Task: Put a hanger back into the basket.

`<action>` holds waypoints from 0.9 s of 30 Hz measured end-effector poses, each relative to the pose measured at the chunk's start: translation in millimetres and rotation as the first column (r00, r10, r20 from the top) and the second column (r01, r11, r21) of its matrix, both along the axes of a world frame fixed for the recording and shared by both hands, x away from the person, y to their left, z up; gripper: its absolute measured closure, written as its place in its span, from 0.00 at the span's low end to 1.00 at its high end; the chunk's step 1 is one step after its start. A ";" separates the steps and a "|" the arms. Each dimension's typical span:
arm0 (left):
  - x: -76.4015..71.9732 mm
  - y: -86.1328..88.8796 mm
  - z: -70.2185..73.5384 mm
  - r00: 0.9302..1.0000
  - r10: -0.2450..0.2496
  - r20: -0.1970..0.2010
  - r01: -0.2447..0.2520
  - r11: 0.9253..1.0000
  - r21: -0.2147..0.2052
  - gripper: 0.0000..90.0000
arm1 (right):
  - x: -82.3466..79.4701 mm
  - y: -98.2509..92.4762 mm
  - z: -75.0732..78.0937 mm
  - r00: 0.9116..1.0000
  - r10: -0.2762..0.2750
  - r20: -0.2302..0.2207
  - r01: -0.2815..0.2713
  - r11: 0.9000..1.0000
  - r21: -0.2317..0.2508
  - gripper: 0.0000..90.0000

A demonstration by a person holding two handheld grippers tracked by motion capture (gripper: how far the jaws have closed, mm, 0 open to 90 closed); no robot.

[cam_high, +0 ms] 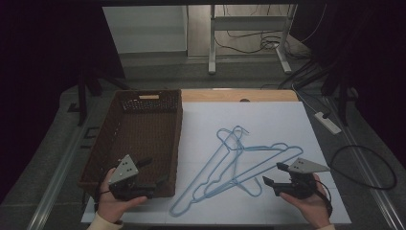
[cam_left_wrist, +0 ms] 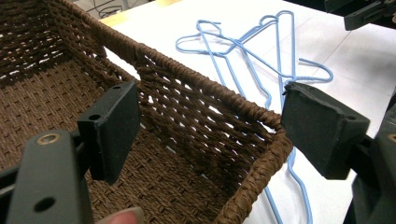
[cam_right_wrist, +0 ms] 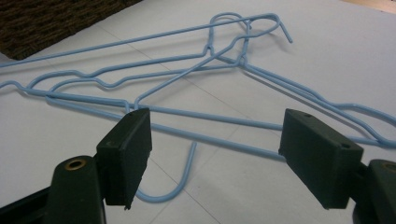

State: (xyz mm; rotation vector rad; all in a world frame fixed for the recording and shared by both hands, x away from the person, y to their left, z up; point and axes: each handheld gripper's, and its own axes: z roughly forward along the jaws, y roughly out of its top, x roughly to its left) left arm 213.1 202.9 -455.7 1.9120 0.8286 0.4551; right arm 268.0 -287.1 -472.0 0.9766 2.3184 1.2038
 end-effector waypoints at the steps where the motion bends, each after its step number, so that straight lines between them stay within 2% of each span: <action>1: -0.3 0.0 0.2 1.000 0.000 0.001 0.000 1.000 -0.001 0.23 | 0.3 3.4 2.6 1.000 0.008 -0.011 -0.008 1.000 -0.011 0.29; 4: -0.8 -0.9 -0.1 1.000 -0.003 -0.002 0.003 1.000 0.000 0.23 | 0.0 8.0 6.0 1.000 0.021 -0.023 -0.021 1.000 -0.022 0.29; 8: -1.0 -1.1 -0.1 1.000 -0.002 0.003 0.002 1.000 0.007 0.23 | 0.7 19.2 11.6 0.998 0.047 -0.047 -0.051 0.996 -0.072 0.28; 10: -1.0 -1.0 0.0 1.000 -0.003 0.003 0.003 1.000 0.004 0.23 | 1.1 22.1 12.5 0.997 0.056 -0.055 -0.061 0.995 -0.081 0.28; 14: -1.2 -1.8 0.1 1.000 -0.004 -0.001 0.004 1.000 0.004 0.23 | 2.2 34.5 15.5 0.992 0.095 -0.088 -0.104 0.989 -0.108 0.29; 17: -1.9 -2.6 1.9 1.000 -0.004 0.004 0.004 1.000 0.000 0.23 | 7.0 47.3 20.2 0.987 0.113 -0.117 -0.131 0.979 -0.158 0.29; 19: -2.0 -2.7 2.8 1.000 -0.004 0.005 0.004 1.000 -0.004 0.23 | 8.5 50.0 22.1 0.985 0.122 -0.123 -0.142 0.976 -0.167 0.29; 20: -1.9 -2.6 3.1 1.000 -0.002 0.007 0.002 1.000 -0.005 0.23 | 14.1 59.2 28.8 0.978 0.149 -0.145 -0.176 0.964 -0.199 0.31; 22: -1.6 -2.5 2.9 1.000 -0.002 0.005 0.002 1.000 -0.007 0.23 | 16.0 61.8 29.9 0.976 0.154 -0.155 -0.184 0.962 -0.200 0.31; 26: -1.2 -3.1 1.7 1.000 -0.004 0.002 0.004 1.000 -0.003 0.23 | 23.7 78.7 26.7 0.963 0.169 -0.209 -0.213 0.954 -0.211 0.33; 27: -1.1 -3.2 1.4 1.000 -0.003 0.002 0.003 1.000 -0.004 0.23 | 25.1 82.2 24.8 0.964 0.158 -0.211 -0.204 0.954 -0.218 0.34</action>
